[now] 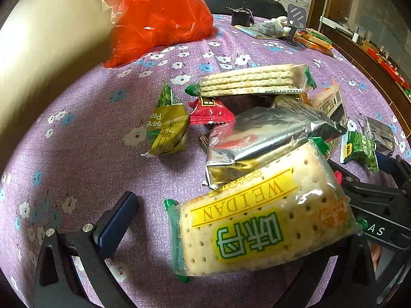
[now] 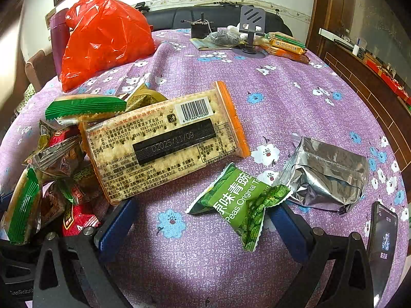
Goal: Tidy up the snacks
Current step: 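Tip the cardboard box of snacks out onto the tablecloth, then grasp the WEIDAN cracker pack with the left gripper while the right grasps the orange-edged cracker pack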
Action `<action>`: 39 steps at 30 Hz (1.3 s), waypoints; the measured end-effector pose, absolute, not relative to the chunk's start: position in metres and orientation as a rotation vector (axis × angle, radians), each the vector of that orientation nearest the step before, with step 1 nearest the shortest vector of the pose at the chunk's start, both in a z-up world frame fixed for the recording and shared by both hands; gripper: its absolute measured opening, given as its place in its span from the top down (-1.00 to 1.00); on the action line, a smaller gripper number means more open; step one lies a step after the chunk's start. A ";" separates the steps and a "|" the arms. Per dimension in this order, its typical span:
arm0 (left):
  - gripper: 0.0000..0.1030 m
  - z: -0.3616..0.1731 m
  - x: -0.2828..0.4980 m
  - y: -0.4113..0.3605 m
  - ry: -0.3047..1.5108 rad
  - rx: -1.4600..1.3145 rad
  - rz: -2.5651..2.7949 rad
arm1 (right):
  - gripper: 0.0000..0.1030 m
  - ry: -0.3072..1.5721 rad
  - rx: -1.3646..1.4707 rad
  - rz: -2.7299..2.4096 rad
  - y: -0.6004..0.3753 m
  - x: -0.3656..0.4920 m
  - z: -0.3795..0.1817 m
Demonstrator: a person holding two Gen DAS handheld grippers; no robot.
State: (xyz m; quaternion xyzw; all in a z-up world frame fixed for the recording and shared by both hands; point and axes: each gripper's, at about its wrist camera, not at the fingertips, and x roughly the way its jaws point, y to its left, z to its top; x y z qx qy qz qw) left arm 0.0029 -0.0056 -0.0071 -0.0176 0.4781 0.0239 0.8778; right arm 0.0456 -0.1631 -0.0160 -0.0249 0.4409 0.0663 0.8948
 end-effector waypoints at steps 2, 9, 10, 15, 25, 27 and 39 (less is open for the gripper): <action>-1.00 -0.005 0.004 -0.006 0.998 -0.034 0.051 | -0.99 0.914 -0.051 0.137 -0.163 0.046 -0.016; -1.00 -0.004 0.002 -0.009 0.997 -0.033 0.052 | -0.99 0.914 -0.052 0.139 -0.163 0.045 -0.016; -1.00 -0.004 0.002 -0.008 0.997 -0.033 0.052 | -0.99 0.914 -0.052 0.139 -0.163 0.045 -0.016; -1.00 -0.004 0.002 -0.008 0.997 -0.033 0.052 | -0.99 0.918 -0.065 0.165 -0.163 0.045 -0.015; -1.00 -0.004 0.003 -0.007 0.997 -0.033 0.052 | -0.99 0.922 -0.087 0.212 -0.166 0.045 -0.015; -1.00 -0.004 0.003 -0.007 0.997 -0.033 0.052 | -0.99 0.930 -0.095 0.221 -0.165 0.045 -0.015; -1.00 -0.005 0.000 -0.007 1.026 -0.013 0.020 | -0.35 1.036 -0.006 0.434 -0.195 0.007 0.005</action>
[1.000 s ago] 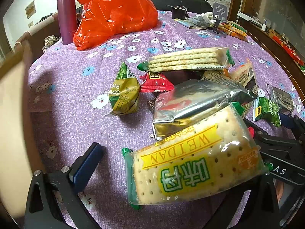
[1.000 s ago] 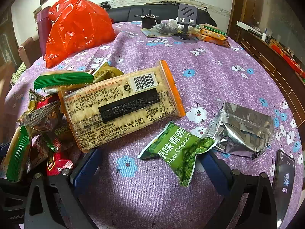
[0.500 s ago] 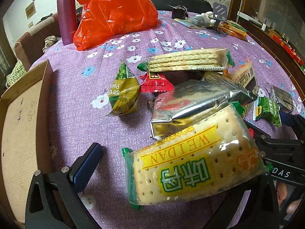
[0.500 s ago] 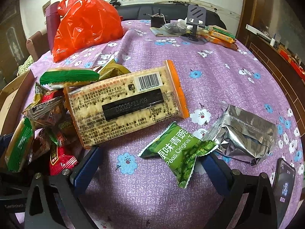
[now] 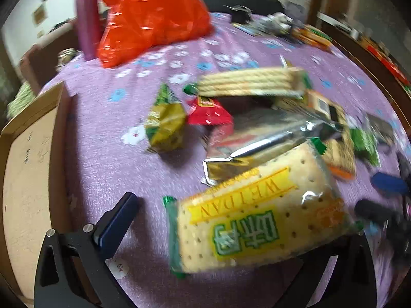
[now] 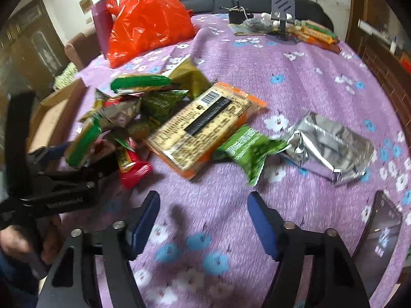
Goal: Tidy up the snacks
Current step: 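Grasp the WEIDAN cracker pack with the left gripper while the right grasps the orange-edged cracker pack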
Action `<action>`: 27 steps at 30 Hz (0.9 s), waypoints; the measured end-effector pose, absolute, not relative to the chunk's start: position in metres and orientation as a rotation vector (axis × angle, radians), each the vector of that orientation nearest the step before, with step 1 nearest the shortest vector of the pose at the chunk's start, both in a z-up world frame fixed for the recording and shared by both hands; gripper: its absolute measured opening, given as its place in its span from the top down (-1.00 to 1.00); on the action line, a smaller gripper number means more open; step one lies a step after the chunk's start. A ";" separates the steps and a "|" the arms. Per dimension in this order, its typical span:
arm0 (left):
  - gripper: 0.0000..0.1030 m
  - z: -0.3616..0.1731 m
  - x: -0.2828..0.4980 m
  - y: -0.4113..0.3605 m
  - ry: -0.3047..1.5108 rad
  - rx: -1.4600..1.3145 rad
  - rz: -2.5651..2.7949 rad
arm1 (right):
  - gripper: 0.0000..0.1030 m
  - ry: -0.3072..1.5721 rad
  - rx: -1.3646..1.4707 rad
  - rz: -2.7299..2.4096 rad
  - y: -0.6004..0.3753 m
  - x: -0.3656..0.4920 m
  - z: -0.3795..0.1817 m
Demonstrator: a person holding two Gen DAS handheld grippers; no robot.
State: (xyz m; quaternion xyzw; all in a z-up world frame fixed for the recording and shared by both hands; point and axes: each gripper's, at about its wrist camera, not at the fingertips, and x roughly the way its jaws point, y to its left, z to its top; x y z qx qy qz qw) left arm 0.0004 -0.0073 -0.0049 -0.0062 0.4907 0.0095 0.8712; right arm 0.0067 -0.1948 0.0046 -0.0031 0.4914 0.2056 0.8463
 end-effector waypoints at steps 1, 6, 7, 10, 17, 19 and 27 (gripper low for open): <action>-1.00 -0.004 -0.003 -0.005 1.043 -0.016 -0.003 | -0.32 1.044 0.027 0.440 -0.198 0.007 0.006; -0.98 0.009 -0.030 0.009 1.053 -0.046 -0.164 | -0.30 1.039 0.115 0.485 -0.197 0.013 0.022; -0.96 0.012 -0.035 0.012 1.044 -0.044 -0.172 | -0.30 1.033 0.117 0.493 -0.194 0.013 0.025; -0.90 0.023 -0.045 0.021 1.007 -0.036 -0.170 | -0.30 1.039 0.175 0.491 -0.188 0.023 0.029; -0.90 0.032 -0.032 0.011 0.957 0.058 -0.206 | -0.30 1.114 0.273 0.452 -0.179 0.058 0.023; -0.90 0.032 -0.028 0.002 0.944 0.118 -0.236 | -0.30 1.112 0.252 0.388 -0.177 0.067 0.022; -0.90 0.020 -0.021 -0.023 0.958 0.278 -0.276 | -0.48 1.171 0.104 0.256 -0.157 0.105 0.009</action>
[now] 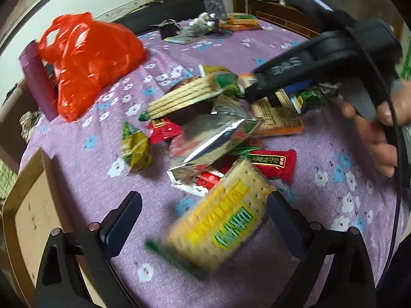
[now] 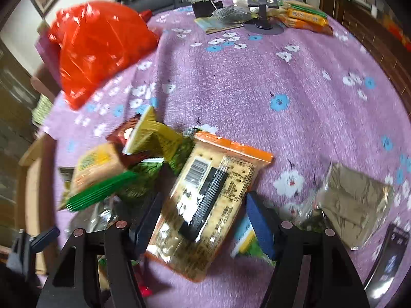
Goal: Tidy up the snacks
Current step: 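Grasp the WEIDAN cracker pack with the left gripper while the right grasps the orange-edged cracker pack, then carry both cracker packs into the cardboard tray and open both grippers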
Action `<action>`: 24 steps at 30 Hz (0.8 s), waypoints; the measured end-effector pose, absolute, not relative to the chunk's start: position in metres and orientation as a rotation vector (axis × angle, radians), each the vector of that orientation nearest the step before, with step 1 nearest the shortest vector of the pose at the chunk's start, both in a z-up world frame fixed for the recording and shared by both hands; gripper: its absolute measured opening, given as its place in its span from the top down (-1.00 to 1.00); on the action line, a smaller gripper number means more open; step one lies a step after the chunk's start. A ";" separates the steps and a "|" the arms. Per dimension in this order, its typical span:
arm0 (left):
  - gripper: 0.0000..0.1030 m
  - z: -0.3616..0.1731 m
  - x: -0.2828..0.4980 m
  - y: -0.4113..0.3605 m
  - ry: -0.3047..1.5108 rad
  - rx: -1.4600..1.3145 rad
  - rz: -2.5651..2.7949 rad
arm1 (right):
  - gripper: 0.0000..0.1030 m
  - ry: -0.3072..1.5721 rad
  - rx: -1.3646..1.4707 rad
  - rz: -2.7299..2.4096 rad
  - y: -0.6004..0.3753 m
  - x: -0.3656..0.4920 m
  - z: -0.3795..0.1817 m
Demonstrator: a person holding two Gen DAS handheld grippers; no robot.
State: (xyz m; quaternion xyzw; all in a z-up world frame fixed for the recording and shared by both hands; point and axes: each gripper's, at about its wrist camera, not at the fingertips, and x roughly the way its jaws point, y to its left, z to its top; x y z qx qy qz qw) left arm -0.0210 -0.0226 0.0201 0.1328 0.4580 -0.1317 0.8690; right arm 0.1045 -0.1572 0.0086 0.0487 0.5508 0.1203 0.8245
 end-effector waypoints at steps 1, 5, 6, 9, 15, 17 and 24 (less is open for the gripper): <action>-0.93 0.018 -0.017 -0.023 0.959 0.271 -0.276 | -0.53 1.191 0.047 0.253 -0.150 0.107 0.005; -0.94 0.009 -0.013 -0.028 1.008 0.243 -0.296 | -0.55 1.167 -0.088 0.238 -0.135 0.100 0.003; -0.88 0.005 -0.016 -0.031 1.019 0.257 -0.292 | -0.46 1.160 -0.100 0.242 -0.136 0.098 0.004; -0.55 0.001 -0.030 -0.031 1.032 0.202 -0.291 | -0.18 1.146 -0.123 0.250 -0.146 0.089 0.006; 0.13 0.007 -0.039 -0.020 1.026 0.093 -0.238 | -0.13 1.110 -0.069 0.312 -0.161 0.065 0.009; 0.14 0.008 -0.041 -0.015 1.025 0.068 -0.228 | -0.13 1.101 -0.043 0.329 -0.166 0.058 0.011; 0.14 0.033 -0.048 -0.003 0.966 -0.002 -0.205 | -0.12 1.049 0.026 0.376 -0.180 0.036 0.026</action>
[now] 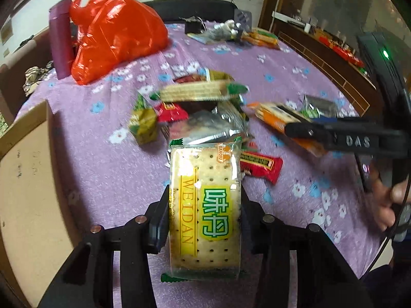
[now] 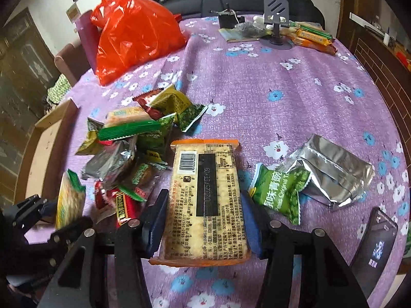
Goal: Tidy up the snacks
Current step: 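Carry both cracker packs into the cardboard tray and open both grippers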
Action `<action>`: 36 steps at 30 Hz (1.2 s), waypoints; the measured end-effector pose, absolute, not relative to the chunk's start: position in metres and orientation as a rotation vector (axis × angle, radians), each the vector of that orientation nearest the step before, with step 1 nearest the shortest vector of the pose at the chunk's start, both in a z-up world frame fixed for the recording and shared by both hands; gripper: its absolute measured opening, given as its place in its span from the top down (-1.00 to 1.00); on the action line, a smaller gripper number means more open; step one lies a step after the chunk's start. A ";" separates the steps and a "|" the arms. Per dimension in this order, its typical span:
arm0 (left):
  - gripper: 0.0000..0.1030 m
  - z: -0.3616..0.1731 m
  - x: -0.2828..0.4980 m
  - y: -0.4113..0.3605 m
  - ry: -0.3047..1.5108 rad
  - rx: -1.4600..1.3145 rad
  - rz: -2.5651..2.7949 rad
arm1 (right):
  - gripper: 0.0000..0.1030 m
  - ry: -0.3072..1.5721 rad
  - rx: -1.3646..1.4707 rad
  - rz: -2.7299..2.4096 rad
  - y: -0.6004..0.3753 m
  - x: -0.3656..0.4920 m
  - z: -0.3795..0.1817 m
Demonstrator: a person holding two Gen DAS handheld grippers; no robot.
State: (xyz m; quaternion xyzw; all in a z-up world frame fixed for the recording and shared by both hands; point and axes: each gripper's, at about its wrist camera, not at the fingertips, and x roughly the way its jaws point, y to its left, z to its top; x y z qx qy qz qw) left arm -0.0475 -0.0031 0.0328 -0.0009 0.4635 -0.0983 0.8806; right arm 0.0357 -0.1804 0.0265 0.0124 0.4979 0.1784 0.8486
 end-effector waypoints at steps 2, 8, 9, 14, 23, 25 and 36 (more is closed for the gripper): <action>0.13 0.038 -0.047 0.000 0.954 -0.008 -0.195 | -0.12 1.041 0.049 0.401 -0.181 0.032 0.031; 0.13 0.054 -0.051 0.024 0.917 -0.055 -0.145 | -0.12 0.988 0.086 0.469 -0.174 0.015 0.051; 0.13 0.057 -0.052 0.031 0.909 -0.067 -0.132 | -0.12 0.971 0.097 0.496 -0.170 0.012 0.056; 0.13 0.068 -0.056 0.072 0.879 -0.118 -0.038 | -0.12 0.944 0.107 0.643 -0.126 0.001 0.071; 0.13 0.066 -0.075 0.186 0.869 -0.226 0.224 | -0.13 0.988 0.034 0.859 0.000 -0.005 0.071; 0.13 0.060 -0.080 0.209 0.880 -0.258 0.268 | -0.13 1.007 0.025 0.902 0.029 -0.007 0.067; 0.13 0.034 -0.093 0.245 0.928 -0.302 0.316 | -0.14 1.068 -0.053 0.977 0.106 -0.016 0.029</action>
